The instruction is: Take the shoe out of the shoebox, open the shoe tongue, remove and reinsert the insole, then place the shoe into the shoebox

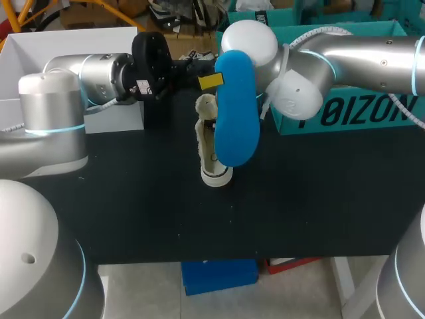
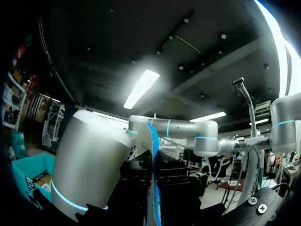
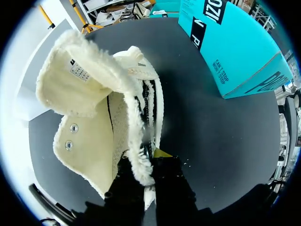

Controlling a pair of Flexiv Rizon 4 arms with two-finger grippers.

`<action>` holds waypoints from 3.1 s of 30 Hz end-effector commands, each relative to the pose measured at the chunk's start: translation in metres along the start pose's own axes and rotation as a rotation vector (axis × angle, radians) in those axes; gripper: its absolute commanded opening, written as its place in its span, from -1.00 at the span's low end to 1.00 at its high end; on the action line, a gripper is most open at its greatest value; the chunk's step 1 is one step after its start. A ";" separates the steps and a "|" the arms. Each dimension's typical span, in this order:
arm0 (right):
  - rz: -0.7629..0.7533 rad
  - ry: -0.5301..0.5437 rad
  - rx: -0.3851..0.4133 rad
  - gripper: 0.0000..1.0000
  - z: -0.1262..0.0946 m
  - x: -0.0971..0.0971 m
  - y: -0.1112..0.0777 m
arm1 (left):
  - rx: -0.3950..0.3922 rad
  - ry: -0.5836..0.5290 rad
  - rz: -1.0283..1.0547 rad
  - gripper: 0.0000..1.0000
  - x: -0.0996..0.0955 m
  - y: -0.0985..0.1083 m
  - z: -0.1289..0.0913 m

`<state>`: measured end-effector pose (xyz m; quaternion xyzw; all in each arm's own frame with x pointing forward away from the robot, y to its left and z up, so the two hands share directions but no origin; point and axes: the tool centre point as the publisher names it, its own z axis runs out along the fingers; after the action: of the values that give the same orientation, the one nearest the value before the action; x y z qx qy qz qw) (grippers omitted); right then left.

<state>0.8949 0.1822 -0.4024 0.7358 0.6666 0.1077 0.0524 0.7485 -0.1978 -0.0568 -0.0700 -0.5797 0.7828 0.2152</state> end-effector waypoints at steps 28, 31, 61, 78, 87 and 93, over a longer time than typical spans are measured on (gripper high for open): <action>0.180 0.434 -0.088 1.00 -0.067 -0.060 0.007 | -0.002 -0.002 0.000 -1.00 0.001 0.000 0.000; 0.201 0.495 -0.100 1.00 -0.076 -0.064 0.008 | -0.002 -0.002 0.000 -1.00 0.001 0.000 0.000; 0.261 1.023 -0.076 1.00 -0.110 -0.068 0.015 | -0.002 -0.002 0.000 -1.00 0.001 0.000 0.000; 0.223 1.332 0.008 1.00 -0.137 -0.062 0.030 | -0.002 -0.002 0.000 -1.00 0.001 0.000 0.000; 0.195 1.337 -0.010 1.00 -0.152 -0.060 0.029 | -0.002 -0.002 0.000 -1.00 0.001 0.000 0.000; 0.160 1.328 -0.012 1.00 -0.162 -0.057 0.027 | -0.002 -0.002 0.000 -1.00 0.001 0.000 0.000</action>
<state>0.8814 0.1127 -0.2459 0.5593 0.4985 0.5467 -0.3739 0.7487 -0.1979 -0.0568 -0.0701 -0.5798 0.7827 0.2153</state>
